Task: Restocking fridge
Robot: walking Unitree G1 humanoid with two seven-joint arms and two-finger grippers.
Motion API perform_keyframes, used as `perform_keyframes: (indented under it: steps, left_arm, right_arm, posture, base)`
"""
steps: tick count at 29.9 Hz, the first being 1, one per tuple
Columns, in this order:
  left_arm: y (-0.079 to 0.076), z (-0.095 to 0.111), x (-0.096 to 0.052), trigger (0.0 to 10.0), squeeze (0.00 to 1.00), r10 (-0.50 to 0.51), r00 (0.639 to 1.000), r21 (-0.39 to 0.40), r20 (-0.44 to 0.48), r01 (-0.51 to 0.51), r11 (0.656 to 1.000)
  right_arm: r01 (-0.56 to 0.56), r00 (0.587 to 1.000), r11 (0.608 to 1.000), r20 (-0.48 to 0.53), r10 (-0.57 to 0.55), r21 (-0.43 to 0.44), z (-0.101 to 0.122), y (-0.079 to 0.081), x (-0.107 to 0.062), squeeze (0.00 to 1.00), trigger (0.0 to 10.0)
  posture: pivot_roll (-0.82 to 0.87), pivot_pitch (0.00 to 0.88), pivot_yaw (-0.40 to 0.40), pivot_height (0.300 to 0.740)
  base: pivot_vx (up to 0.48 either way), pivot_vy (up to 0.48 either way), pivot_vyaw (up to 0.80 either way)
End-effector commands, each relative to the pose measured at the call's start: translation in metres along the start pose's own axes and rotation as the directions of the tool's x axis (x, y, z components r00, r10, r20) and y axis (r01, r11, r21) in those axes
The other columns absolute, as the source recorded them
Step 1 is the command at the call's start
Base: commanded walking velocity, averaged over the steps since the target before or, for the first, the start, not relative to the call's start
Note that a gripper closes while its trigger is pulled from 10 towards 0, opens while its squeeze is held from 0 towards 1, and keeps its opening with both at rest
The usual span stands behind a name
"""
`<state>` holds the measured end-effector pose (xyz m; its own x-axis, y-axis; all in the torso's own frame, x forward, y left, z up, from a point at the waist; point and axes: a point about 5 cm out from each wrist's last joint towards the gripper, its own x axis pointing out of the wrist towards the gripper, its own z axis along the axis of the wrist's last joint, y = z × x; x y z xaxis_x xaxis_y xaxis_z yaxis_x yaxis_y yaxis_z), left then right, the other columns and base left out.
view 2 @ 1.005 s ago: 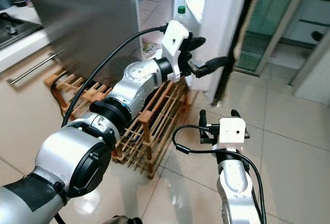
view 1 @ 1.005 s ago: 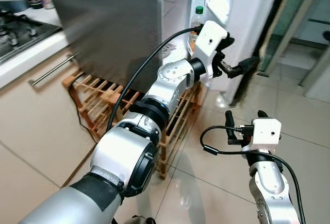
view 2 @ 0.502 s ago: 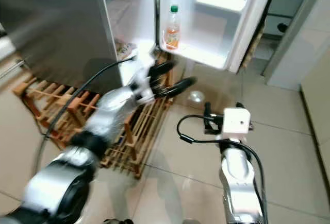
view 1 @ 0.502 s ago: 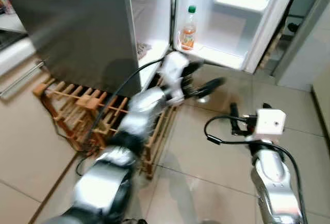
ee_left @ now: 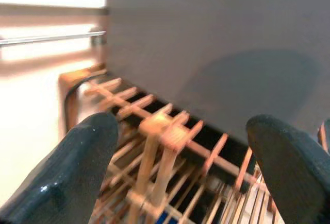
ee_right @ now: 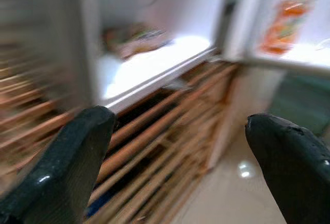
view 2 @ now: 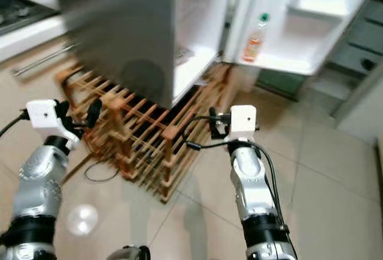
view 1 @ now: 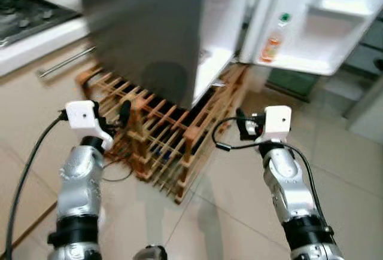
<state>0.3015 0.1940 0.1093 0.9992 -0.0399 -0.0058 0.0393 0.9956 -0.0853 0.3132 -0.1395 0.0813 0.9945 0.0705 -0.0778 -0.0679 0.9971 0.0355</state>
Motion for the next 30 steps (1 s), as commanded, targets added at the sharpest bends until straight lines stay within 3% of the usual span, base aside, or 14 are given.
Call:
perform_keyframes:
  steps: [1, 2, 3, 4, 5, 8, 14, 22, 28, 30]
  left_arm:
    - [-0.014, 0.009, 0.004, 10.0, 0.0, -0.058, 0.998, 0.012, 0.007, 0.058, 0.998]
    - [-0.02, 0.013, 0.005, 10.0, 0.0, -0.093, 0.995, -0.029, 0.033, 0.094, 0.995]
    - [-0.026, 0.018, 0.011, 10.0, 0.0, -0.091, 0.995, 0.061, 0.041, 0.089, 0.994]
    - [-0.026, 0.018, 0.011, 10.0, 0.0, -0.091, 0.995, 0.061, 0.041, 0.089, 0.994]
    - [-0.026, 0.019, 0.017, 10.0, 0.0, -0.054, 0.998, 0.123, 0.037, 0.049, 0.991]
    - [-0.026, 0.022, 0.019, 10.0, 0.0, -0.037, 0.999, 0.109, 0.04, 0.032, 0.994]
    - [-0.032, 0.022, 0.019, 10.0, 0.0, -0.057, 0.998, 0.145, 0.028, 0.053, 0.988]
    - [-0.042, 0.021, 0.016, 10.0, 0.0, -0.051, 0.998, 0.171, 0.03, 0.045, 0.984]
    - [-0.013, -0.007, -0.002, 10.0, 0.0, 0.138, 0.989, 0.242, -0.047, -0.123, 0.962]
    - [-0.011, -0.008, -0.002, 10.0, 0.0, 0.157, 0.987, 0.249, -0.042, -0.142, 0.958]
  right_arm:
    - [0.007, 1.0, 1.0, 0.028, -0.007, 0.021, 0.005, -0.001, 0.004, 0.09, 10.0]
    - [0.016, 1.0, 0.999, 0.022, -0.017, 0.037, 0.004, -0.002, 0.004, 0.09, 10.0]
    - [0.032, 0.999, 0.996, 0.007, -0.033, 0.08, 0.001, -0.005, 0.003, 0.09, 10.0]
    - [0.032, 0.999, 0.996, 0.007, -0.033, 0.08, 0.001, -0.005, 0.003, 0.09, 10.0]
    - [0.045, 0.999, 0.987, 0.008, -0.047, 0.151, 0.001, -0.009, 0.002, 0.09, 10.0]
    - [0.069, 0.997, 0.971, 0.028, -0.077, 0.228, 0.005, -0.018, 0.003, 0.09, 10.0]
    - [0.038, 0.996, 0.99, 0.071, -0.047, 0.132, 0.012, -0.02, 0.005, 0.1, 10.0]
    - [0.005, 0.998, 0.989, 0.065, -0.015, 0.146, 0.009, -0.009, 0.009, 0.11, 10.0]
    - [-0.074, 0.99, 0.997, 0.127, 0.069, 0.035, 0.019, 0.005, 0.011, 0.12, 10.0]
    - [-0.081, 0.989, 0.997, 0.125, 0.078, 0.019, 0.017, 0.005, 0.011, 0.12, 10.0]
  posture:
    - [-0.06, 0.0, -0.055, 0.74]
    - [-0.07, 0.0, -0.051, 0.74]
    - [-0.08, 0.0, -0.047, 0.74]
    - [-0.08, 0.0, -0.047, 0.74]
    - [-0.1, 0.0, -0.044, 0.74]
    - [-0.11, 0.0, -0.043, 0.74]
    - [-0.12, 0.0, -0.028, 0.74]
    - [-0.09, 0.0, -0.015, 0.74]
    - [-0.09, 0.0, -0.019, 0.74]
    - [-0.09, 0.0, -0.029, 0.74]
  base:
    - [0.0, 0.0, 0.68]
    - [0.27, 0.0, 0.67]
    - [0.0, 0.0, 0.66]
    - [0.0, 0.0, 0.66]
    - [0.0, 0.0, 0.65]
    - [0.0, 0.0, 0.65]
    - [0.0, 0.0, 0.65]
    - [0.0, 0.0, 0.65]
    - [0.0, 0.0, 0.64]
    - [0.0, 0.0, 0.64]
